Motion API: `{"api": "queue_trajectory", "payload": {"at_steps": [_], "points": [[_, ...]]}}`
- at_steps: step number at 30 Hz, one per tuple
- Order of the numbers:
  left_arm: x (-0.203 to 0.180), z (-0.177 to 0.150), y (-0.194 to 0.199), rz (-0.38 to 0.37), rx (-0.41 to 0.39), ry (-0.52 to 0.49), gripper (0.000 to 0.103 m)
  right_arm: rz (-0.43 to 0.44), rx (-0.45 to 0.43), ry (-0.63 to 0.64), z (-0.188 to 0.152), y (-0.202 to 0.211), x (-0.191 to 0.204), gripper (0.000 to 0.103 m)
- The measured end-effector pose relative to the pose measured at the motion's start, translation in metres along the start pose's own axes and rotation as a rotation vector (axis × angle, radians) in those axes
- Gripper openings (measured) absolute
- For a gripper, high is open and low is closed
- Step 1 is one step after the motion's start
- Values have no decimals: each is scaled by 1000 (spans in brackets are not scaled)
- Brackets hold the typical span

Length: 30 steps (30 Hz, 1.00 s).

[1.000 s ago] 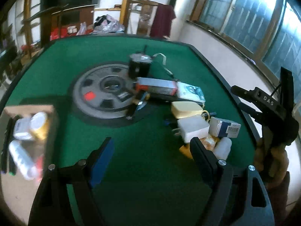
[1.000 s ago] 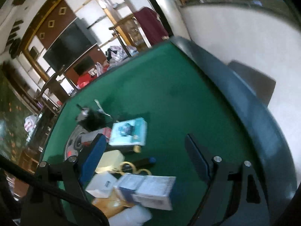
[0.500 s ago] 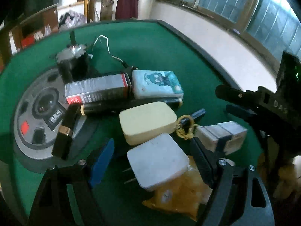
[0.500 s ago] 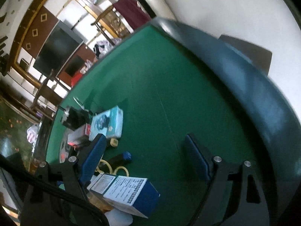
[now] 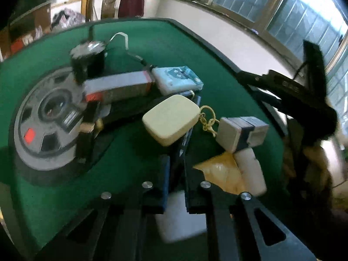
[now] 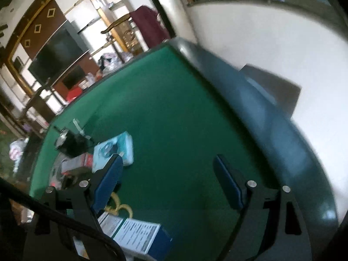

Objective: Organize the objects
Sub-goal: 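Move both tools back over the remaining pile of items, then grasp the white square charger with the left tool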

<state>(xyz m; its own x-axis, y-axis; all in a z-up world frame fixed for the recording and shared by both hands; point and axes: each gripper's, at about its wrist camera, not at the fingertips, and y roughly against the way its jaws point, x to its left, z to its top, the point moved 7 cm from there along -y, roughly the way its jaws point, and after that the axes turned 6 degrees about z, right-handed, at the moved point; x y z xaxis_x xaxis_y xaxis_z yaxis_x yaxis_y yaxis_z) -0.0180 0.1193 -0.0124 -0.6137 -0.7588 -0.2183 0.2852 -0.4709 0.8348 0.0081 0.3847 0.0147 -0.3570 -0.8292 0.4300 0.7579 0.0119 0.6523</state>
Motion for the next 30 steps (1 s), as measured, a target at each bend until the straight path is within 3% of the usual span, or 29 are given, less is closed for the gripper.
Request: {"api": "queue_trajectory", "payload": {"at_steps": [4,8,10,12,14,17,21,23,24,26,30], "points": [[16,-18,22,15,28,8,9,-54,-68,9,12,9,-1,85],[19,-27,40,55,-13,-7,13,-77,-87,5,18,8,-2,85],[15,-33,51,58,-67,-33,25,-58,-72,-3,17,7,0,85],[8,-32,59,70,-114,-82,45,-33,-62,5,15,5,6,85],[-5,-27,63,73,-146,-156,47,-9,-49,25,11,3,15,85],[-23,-20,48,72,-94,-273,66,10,-37,55,5,3,28,85],[-31,-21,2,162,8,-429,66,17,-29,78,1,2,35,85],[-31,-23,-11,163,42,-424,66,30,-16,64,0,2,35,85],[-30,-26,-15,154,79,-406,58,36,-7,57,0,1,34,85],[-32,-31,-14,151,82,-387,54,51,10,34,-1,-1,32,85],[-38,-53,0,143,96,-389,54,43,29,4,-5,-6,27,85]]}}
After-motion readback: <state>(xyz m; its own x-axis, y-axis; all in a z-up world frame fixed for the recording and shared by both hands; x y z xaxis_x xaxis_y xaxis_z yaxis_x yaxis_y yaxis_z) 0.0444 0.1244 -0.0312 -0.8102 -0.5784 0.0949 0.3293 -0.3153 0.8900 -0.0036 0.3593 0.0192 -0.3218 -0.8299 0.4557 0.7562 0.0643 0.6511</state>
